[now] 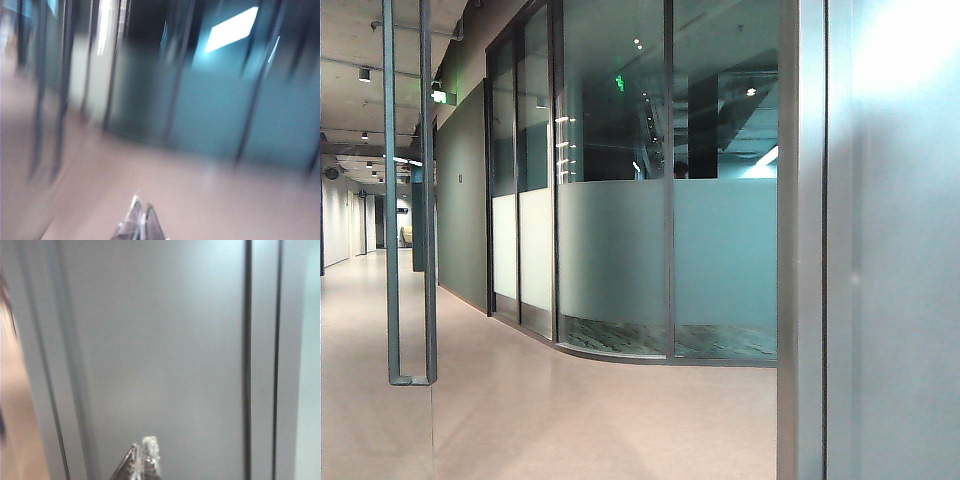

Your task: Raise the arm to find the leftmost switch on the wall and turn off the lights.

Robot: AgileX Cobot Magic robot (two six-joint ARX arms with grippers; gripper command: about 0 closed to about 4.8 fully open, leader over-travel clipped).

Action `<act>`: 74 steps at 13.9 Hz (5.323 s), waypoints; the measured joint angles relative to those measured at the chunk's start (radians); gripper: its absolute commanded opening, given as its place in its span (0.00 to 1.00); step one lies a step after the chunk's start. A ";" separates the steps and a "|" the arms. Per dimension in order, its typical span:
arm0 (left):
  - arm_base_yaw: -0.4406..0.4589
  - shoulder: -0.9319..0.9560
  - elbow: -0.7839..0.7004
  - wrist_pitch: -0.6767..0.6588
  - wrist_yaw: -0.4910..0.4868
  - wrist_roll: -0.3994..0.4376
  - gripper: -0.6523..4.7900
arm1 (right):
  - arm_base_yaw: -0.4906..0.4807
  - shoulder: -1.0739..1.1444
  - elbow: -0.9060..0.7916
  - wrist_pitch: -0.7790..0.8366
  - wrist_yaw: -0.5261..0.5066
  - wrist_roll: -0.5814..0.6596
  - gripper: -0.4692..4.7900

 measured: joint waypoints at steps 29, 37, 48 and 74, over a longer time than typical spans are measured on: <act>-0.179 1.157 1.431 0.127 0.898 -0.253 0.11 | 0.001 1.056 1.460 -0.185 -0.239 0.139 0.09; -0.261 1.158 1.431 0.129 0.900 -0.396 0.11 | 0.003 1.125 1.488 -0.066 -0.265 0.194 0.09; -0.262 1.157 1.431 0.130 0.901 -0.396 0.11 | 0.098 1.357 1.751 -0.060 -0.264 0.153 0.09; -0.232 1.133 1.431 0.109 0.820 -0.393 0.11 | 0.100 1.199 1.786 -0.242 -0.264 0.085 0.09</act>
